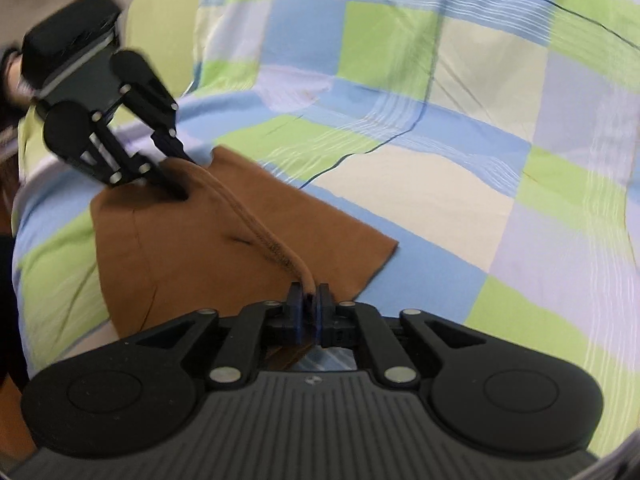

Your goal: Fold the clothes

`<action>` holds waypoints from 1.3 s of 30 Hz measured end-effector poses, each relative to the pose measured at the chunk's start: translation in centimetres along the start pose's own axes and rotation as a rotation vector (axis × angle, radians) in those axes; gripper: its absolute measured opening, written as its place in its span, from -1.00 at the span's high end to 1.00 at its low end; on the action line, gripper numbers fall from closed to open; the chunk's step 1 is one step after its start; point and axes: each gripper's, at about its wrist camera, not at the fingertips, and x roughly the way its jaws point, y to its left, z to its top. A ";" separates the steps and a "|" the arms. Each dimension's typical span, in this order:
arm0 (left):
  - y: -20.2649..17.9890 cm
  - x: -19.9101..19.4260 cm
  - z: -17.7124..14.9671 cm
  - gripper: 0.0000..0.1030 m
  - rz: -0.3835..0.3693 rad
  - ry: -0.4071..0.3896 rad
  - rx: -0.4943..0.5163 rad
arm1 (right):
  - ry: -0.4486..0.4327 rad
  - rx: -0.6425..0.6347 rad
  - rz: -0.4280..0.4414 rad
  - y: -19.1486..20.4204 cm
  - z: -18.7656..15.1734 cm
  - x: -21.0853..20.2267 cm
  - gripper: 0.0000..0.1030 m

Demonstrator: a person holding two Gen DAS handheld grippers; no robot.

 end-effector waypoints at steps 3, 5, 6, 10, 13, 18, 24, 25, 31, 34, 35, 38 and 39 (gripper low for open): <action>-0.1 -2.3 -2.1 0.27 -0.031 -0.064 -0.062 | -0.013 0.032 0.007 -0.1 -0.4 -0.5 0.83; 0.4 -1.9 -2.3 0.27 -0.035 -0.076 -0.069 | -0.014 0.035 0.000 -0.1 -0.4 -0.5 0.67; 0.5 -1.7 -2.1 0.27 -0.032 -0.089 -0.078 | -0.013 0.036 -0.004 -0.1 -0.3 -0.2 0.55; 1.4 -0.7 -1.5 0.25 -0.052 -0.133 -0.113 | -0.018 0.074 0.013 -0.2 -0.1 0.1 0.53; 2.2 0.8 -0.9 0.25 -0.092 -0.123 -0.130 | -0.008 0.087 0.017 -0.4 -0.1 0.4 0.53; 3.1 1.8 -1.1 0.42 -0.135 -0.135 -0.202 | -0.021 0.125 0.025 -1.0 -0.4 0.3 0.60; 1.1 0.0 -2.5 0.99 -0.115 -0.175 -0.205 | -0.041 0.065 -0.025 0.7 -0.5 -0.5 0.97; 0.7 -0.6 -2.8 0.99 -0.109 -0.190 -0.209 | -0.036 0.039 -0.033 1.3 -0.5 -0.8 0.97; 0.8 -3.7 -2.9 0.99 -0.048 -0.252 -0.232 | -0.087 -0.019 -0.060 2.1 2.2 -2.8 0.98; 1.7 -2.8 -2.3 0.99 -0.021 -0.227 -0.232 | -0.091 0.015 -0.063 0.6 3.3 -1.8 0.98; 2.0 -2.1 -2.2 0.99 -0.022 -0.210 -0.240 | -0.090 0.023 -0.064 0.2 3.4 -1.5 0.98; 2.3 -0.3 -2.0 0.98 -0.025 -0.165 -0.244 | -0.052 0.084 -0.059 -1.3 3.2 0.8 0.98; 2.3 0.1 -2.0 0.97 -0.027 -0.152 -0.244 | -0.047 0.096 -0.059 -1.4 3.0 1.1 0.98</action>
